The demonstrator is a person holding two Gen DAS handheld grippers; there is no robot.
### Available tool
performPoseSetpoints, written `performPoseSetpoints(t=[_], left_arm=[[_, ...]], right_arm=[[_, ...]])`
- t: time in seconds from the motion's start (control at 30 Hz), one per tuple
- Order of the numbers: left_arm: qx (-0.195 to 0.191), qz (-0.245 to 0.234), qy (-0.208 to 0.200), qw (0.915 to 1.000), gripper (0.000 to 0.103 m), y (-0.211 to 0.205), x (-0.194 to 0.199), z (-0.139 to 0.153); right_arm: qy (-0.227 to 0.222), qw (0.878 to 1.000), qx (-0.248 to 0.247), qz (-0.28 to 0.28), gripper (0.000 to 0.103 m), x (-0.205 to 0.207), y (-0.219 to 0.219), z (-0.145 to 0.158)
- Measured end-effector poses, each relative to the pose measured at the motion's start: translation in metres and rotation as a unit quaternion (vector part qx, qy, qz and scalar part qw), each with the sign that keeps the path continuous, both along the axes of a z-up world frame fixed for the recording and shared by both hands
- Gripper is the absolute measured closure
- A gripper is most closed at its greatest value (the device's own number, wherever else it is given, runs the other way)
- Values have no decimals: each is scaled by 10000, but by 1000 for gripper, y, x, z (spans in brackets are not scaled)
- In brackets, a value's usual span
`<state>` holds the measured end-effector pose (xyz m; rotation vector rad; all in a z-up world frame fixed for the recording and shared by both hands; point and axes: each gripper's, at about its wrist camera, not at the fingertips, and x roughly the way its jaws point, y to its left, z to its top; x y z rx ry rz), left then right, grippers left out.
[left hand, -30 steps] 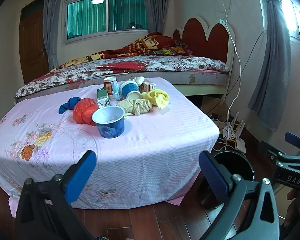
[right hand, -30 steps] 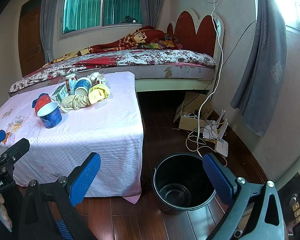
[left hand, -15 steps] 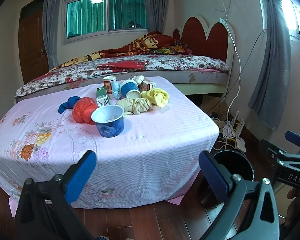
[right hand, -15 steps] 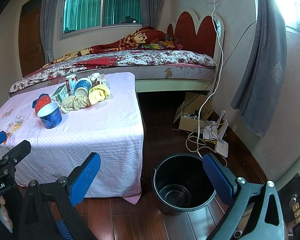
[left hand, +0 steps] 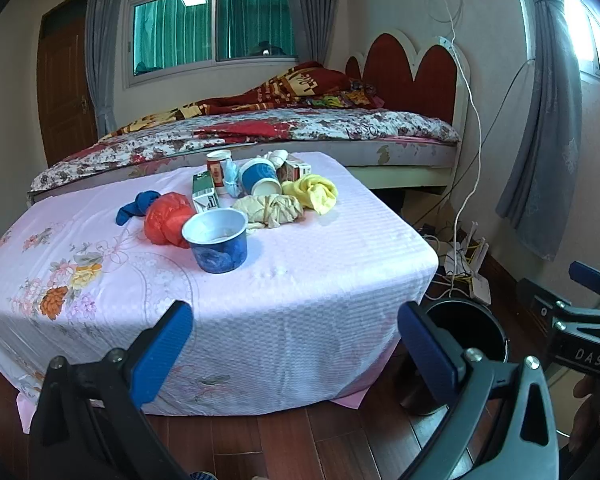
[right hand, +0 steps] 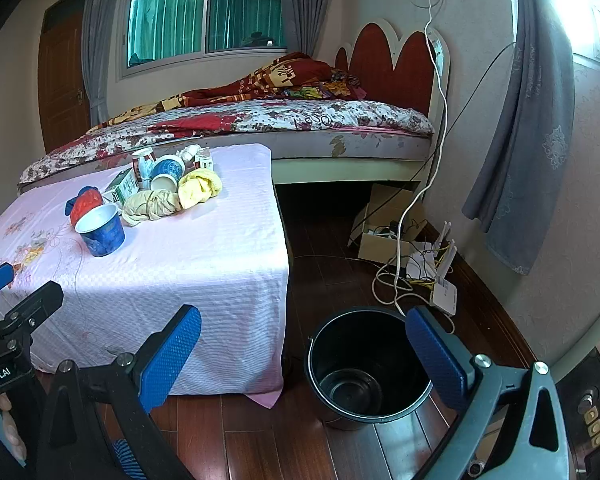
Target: Collect trash
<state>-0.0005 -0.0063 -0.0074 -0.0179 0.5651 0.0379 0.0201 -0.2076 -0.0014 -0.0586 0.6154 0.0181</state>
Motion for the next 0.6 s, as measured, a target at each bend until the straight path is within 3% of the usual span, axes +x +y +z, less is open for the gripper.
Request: performPoseSetpoints(t=[0.6], left_arm=[[-6, -17, 26, 10000, 1, -2, 1, -1]], right_arm=[[0, 10000, -22, 13, 0, 0, 3, 0]])
